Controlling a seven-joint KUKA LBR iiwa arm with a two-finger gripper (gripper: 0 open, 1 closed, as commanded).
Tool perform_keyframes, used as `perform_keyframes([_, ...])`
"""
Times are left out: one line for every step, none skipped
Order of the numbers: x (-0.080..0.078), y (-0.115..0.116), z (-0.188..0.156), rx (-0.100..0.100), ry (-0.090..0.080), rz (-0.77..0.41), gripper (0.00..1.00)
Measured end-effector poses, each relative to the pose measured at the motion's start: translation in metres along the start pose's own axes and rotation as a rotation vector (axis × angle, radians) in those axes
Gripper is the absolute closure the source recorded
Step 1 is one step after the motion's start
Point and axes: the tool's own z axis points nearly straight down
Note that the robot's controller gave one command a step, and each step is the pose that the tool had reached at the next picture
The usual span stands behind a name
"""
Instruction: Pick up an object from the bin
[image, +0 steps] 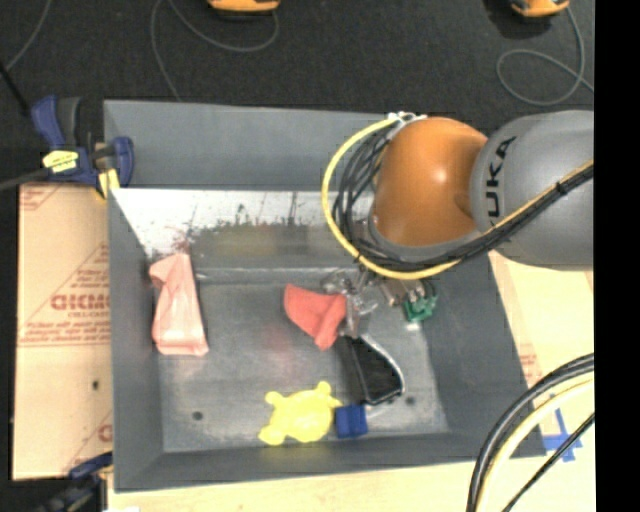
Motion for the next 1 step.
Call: perform_keyframes([0.0000, 0.0001, 0.0000, 0.000, 0.000, 0.001, 1.00])
